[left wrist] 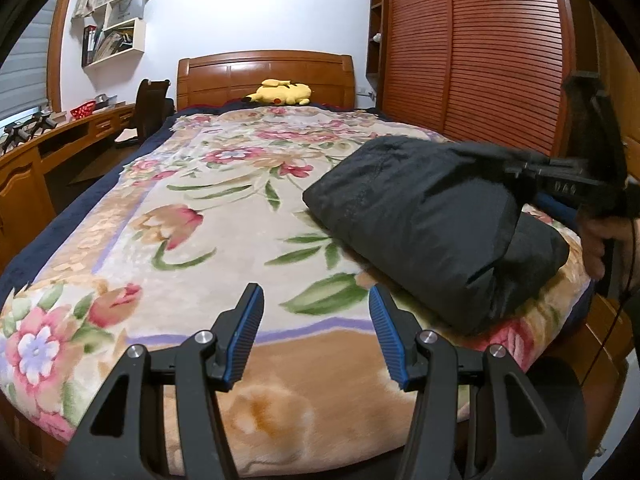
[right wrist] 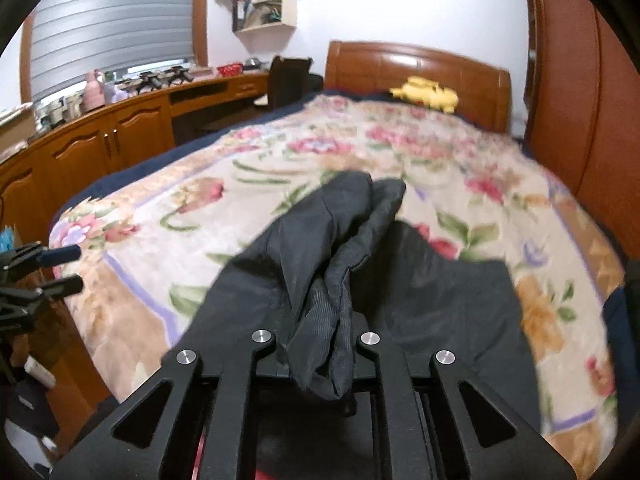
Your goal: Fold large clothes
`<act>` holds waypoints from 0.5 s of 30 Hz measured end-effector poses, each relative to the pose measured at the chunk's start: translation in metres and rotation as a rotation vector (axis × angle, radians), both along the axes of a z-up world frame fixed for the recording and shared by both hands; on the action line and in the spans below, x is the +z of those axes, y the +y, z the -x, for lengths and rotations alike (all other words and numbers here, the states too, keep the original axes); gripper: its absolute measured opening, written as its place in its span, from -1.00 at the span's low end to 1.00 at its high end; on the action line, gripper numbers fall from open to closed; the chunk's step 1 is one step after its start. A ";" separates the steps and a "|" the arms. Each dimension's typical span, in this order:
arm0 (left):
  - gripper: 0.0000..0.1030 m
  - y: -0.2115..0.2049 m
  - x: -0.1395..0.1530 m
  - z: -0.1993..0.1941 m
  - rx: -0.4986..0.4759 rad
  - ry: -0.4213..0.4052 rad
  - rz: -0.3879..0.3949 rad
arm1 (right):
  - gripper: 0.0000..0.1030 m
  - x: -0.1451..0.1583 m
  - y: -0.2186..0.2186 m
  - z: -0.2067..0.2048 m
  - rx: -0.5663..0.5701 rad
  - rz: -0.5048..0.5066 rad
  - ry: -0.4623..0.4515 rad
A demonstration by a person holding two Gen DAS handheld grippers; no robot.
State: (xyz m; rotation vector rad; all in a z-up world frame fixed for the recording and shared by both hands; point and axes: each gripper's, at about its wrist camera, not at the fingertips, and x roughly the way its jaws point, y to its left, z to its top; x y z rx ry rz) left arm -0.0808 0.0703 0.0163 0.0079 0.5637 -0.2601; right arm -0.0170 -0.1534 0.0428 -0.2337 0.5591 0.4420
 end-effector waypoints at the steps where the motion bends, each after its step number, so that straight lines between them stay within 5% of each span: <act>1: 0.05 -0.003 0.000 -0.002 -0.005 -0.001 0.002 | -0.83 0.007 0.000 0.003 0.001 0.011 -0.023; 10: 0.05 -0.045 0.012 -0.017 -0.084 -0.025 0.021 | -0.84 0.044 -0.057 0.024 -0.097 0.046 -0.124; 15: 0.05 -0.067 0.016 -0.023 -0.131 -0.036 0.025 | -0.84 0.012 -0.109 0.036 -0.194 0.082 -0.071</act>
